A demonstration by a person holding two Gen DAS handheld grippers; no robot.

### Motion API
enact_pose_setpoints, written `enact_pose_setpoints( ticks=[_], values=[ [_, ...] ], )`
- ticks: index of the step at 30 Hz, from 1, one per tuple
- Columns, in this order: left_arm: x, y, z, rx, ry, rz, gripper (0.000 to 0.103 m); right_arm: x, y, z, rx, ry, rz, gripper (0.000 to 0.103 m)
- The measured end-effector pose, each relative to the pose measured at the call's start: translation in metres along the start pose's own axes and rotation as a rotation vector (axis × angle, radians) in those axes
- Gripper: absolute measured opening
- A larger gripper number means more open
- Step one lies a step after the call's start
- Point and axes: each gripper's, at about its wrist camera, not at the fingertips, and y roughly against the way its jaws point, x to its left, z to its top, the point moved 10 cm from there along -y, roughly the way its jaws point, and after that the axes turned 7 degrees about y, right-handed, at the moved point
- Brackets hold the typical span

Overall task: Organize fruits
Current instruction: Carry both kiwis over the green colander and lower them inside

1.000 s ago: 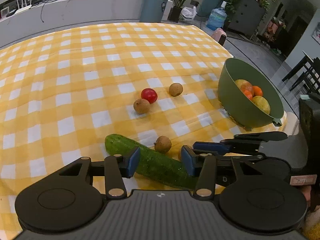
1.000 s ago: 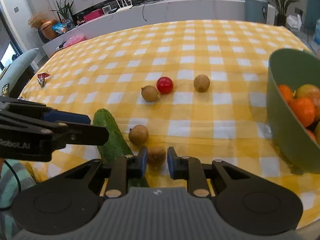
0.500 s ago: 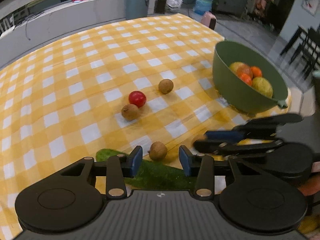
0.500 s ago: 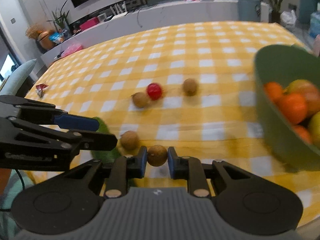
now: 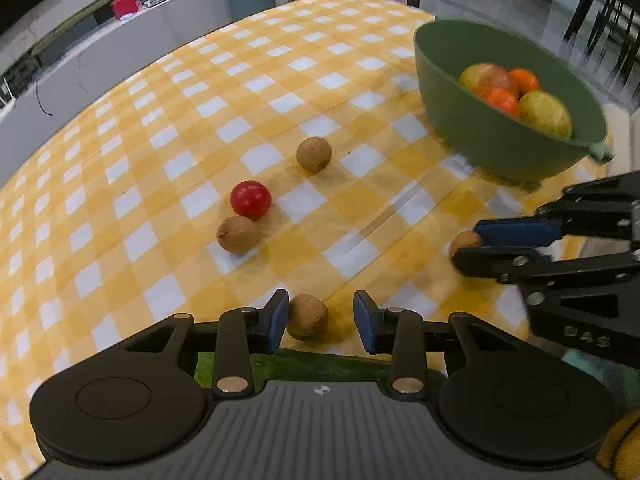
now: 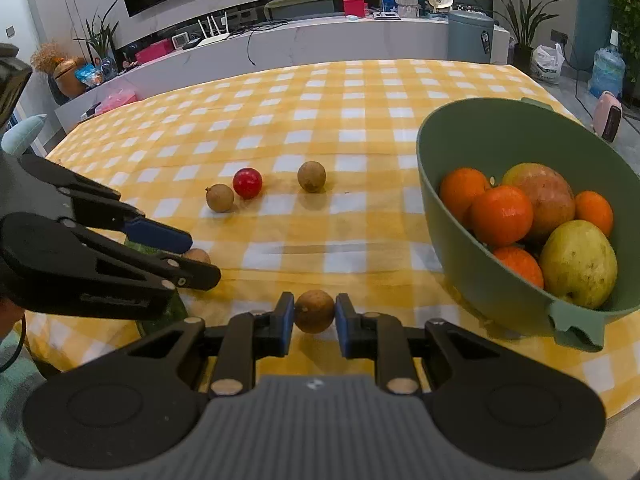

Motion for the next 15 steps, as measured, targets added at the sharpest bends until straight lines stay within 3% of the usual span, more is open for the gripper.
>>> enact_pose_setpoints(
  ticks=[3, 9, 15],
  values=[
    [0.001, -0.004, -0.001, 0.015, -0.017, 0.027, 0.042, -0.001, -0.001, -0.001, 0.01, -0.005, 0.003, 0.018],
    [0.007, -0.01, -0.003, 0.031, -0.039, 0.088, 0.027, -0.008, -0.004, -0.009, 0.019, -0.027, 0.01, 0.018],
    [0.011, -0.005, 0.001, 0.018, 0.029, 0.074, 0.027, -0.01, 0.004, -0.007, -0.003, -0.041, 0.025, 0.018]
  ],
)
